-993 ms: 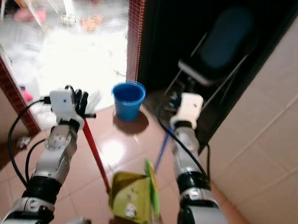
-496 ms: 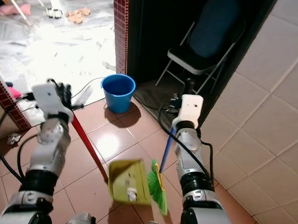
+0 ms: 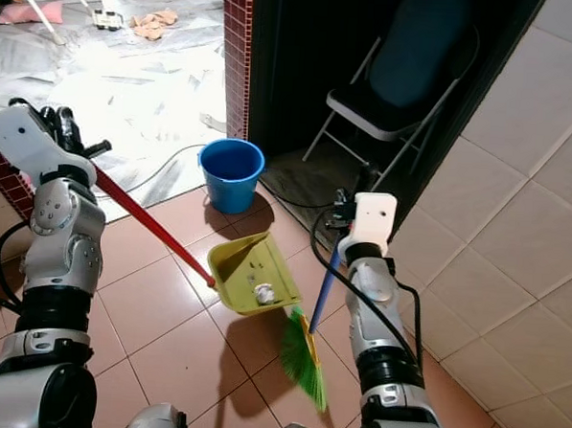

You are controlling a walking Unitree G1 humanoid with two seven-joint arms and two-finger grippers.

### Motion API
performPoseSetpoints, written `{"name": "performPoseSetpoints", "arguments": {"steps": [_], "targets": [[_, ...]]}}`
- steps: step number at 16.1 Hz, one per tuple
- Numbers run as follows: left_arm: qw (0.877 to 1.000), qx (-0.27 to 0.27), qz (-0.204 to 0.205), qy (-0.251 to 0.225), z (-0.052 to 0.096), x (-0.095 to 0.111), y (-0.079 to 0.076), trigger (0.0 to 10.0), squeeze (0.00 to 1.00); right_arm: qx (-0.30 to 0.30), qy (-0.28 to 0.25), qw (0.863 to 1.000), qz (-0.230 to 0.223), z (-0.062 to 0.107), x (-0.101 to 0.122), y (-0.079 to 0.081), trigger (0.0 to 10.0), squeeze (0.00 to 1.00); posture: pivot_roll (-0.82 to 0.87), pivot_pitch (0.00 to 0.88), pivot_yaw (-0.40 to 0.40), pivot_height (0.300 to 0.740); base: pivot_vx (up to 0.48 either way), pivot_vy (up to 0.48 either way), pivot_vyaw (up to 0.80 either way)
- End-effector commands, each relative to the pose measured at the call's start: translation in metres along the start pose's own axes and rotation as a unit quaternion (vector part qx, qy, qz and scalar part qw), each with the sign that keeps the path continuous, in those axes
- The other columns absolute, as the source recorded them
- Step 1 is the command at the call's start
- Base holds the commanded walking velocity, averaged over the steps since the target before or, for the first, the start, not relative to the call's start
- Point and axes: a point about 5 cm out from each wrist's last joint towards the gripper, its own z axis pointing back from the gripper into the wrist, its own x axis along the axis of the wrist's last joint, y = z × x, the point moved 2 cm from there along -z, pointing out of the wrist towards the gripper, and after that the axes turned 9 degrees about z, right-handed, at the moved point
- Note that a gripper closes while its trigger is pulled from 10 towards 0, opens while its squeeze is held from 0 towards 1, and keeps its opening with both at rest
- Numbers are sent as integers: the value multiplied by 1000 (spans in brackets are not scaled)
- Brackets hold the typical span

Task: Sweep floor

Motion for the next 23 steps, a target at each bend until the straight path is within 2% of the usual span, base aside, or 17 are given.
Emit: {"name": "performPoseSetpoints", "arguments": {"steps": [1,5,8,12,17,23], "targets": [[999,-9,20,-41,-8,24,-11,10000,0,6,-10,1000,-2,0,4,-2,10000,0,-8,22,-29,740,0,0,0],[997,-6,33,-71,-15,45,-13,10000,0,19,-20,1000,11,0,9,5,10000,0,-3,21,-31,740,67,0,719],[995,-2,44,-92,-21,61,-16,10000,0,24,-13,1000,9,-1,8,6,10000,0,-2,20,-34,740,313,0,158],[994,-4,53,-98,-23,66,-18,10000,0,29,-13,999,10,-2,8,7,10000,0,-1,18,-38,740,406,0,0],[991,-16,56,-119,-26,82,-26,10000,0,37,-9,999,8,-4,7,10,10000,0,4,13,-40,740,456,0,0],[991,-25,55,-120,-26,83,-29,10000,0,37,-8,999,4,-4,8,11,10000,0,1,17,-37,740,454,0,0]]}}
